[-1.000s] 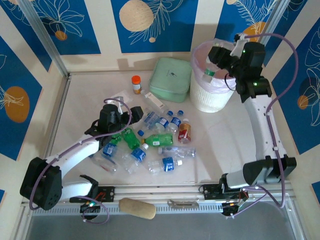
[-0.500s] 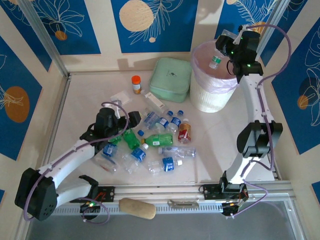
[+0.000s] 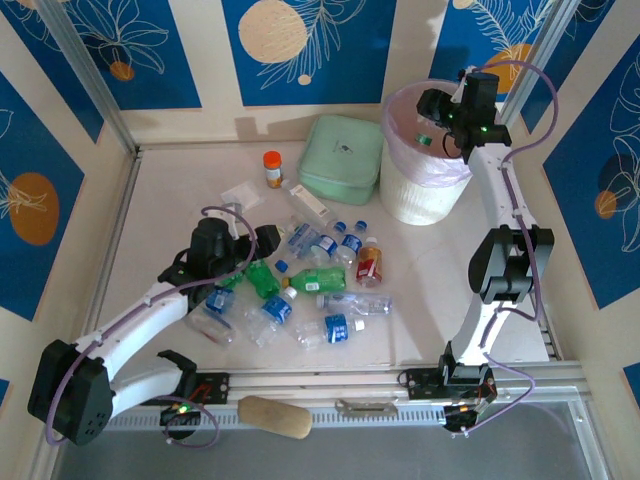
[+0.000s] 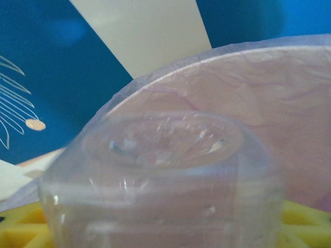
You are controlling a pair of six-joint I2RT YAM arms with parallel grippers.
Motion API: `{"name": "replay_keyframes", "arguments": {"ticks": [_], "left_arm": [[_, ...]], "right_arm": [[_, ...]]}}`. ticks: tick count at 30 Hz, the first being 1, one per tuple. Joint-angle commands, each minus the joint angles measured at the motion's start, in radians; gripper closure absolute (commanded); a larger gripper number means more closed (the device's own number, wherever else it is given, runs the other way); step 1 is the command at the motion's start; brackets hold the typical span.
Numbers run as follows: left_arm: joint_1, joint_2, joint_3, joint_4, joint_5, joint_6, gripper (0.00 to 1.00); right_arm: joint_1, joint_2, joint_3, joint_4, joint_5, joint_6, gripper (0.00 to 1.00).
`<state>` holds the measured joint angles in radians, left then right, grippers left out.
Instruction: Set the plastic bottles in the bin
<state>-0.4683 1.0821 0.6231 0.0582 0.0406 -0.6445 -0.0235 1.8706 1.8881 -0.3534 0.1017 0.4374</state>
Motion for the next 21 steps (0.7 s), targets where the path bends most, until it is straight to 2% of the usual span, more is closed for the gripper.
{"name": "replay_keyframes", "arguments": {"ticks": [1, 4, 12, 18, 21], "left_arm": [[0.003, 0.006, -0.002, -0.007, -0.006, 0.017, 0.00], [0.003, 0.010, -0.002, -0.007, -0.001, 0.017, 0.00], [0.003, 0.020, 0.004, 0.001, 0.003, 0.028, 0.00], [0.003, 0.052, 0.030, 0.008, 0.047, 0.074, 0.00], [0.003, 0.067, 0.062, -0.008, 0.090, 0.129, 0.00]], "right_arm": [[0.007, 0.011, 0.071, -0.024, 0.000, -0.023, 0.20], [0.010, 0.001, 0.097, -0.042, -0.002, -0.032, 0.15], [0.038, -0.129, 0.073, -0.052, -0.039, -0.049, 0.15], [0.111, -0.320, -0.153, -0.029, -0.086, -0.059, 0.14], [0.161, -0.427, -0.311, -0.012, -0.093, -0.055, 0.09]]}}
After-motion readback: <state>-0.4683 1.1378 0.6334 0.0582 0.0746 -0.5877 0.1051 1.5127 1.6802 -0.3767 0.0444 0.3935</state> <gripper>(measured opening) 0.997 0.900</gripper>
